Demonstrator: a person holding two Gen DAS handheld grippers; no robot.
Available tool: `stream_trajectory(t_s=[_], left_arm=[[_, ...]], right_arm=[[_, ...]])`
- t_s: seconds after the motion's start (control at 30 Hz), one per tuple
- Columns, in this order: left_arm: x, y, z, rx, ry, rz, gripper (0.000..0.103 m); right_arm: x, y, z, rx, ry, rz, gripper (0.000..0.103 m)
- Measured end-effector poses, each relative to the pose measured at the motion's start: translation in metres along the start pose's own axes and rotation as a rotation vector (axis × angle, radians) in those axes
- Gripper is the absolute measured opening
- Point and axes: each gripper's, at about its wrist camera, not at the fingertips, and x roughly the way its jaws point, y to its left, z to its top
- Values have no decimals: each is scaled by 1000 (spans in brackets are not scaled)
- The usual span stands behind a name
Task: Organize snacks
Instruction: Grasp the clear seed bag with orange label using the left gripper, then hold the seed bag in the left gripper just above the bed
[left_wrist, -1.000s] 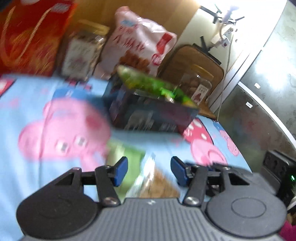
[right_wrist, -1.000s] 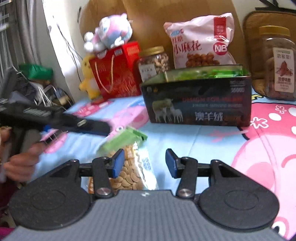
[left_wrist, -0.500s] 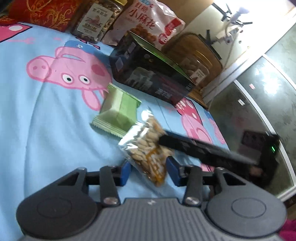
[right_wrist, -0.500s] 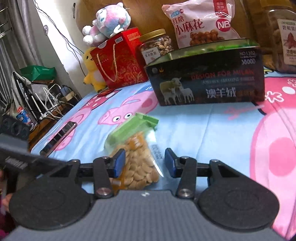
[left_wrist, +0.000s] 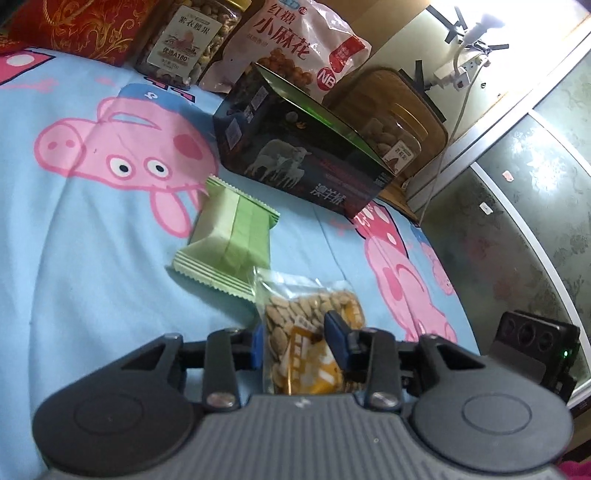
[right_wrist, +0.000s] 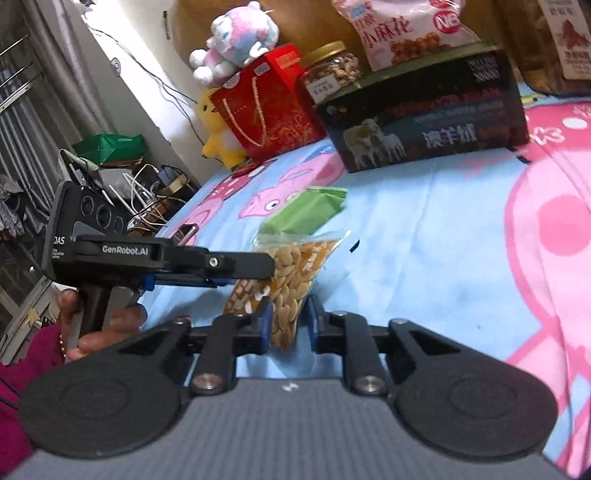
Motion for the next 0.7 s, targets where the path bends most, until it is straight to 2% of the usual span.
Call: stream_trajectory(t_s=[0.13, 0.2, 0.33, 0.53, 0.7], left_arm=[[-13, -4, 3, 22, -32, -27, 27], [-15, -9, 5, 41, -39, -14, 27], [-8, -15, 2, 93, -21, 34, 28], [-7, -21, -5, 140, 14, 6, 28], [4, -26, -8, 155, 39, 33, 28]], right_arm=[[-1, 1, 3, 5, -23, 18, 17], [1, 1, 3, 4, -19, 17, 17], [1, -2, 1, 4, 3, 12, 17], [-11, 1, -5, -28, 27, 20, 17], [-10, 2, -10, -70, 31, -33, 18]])
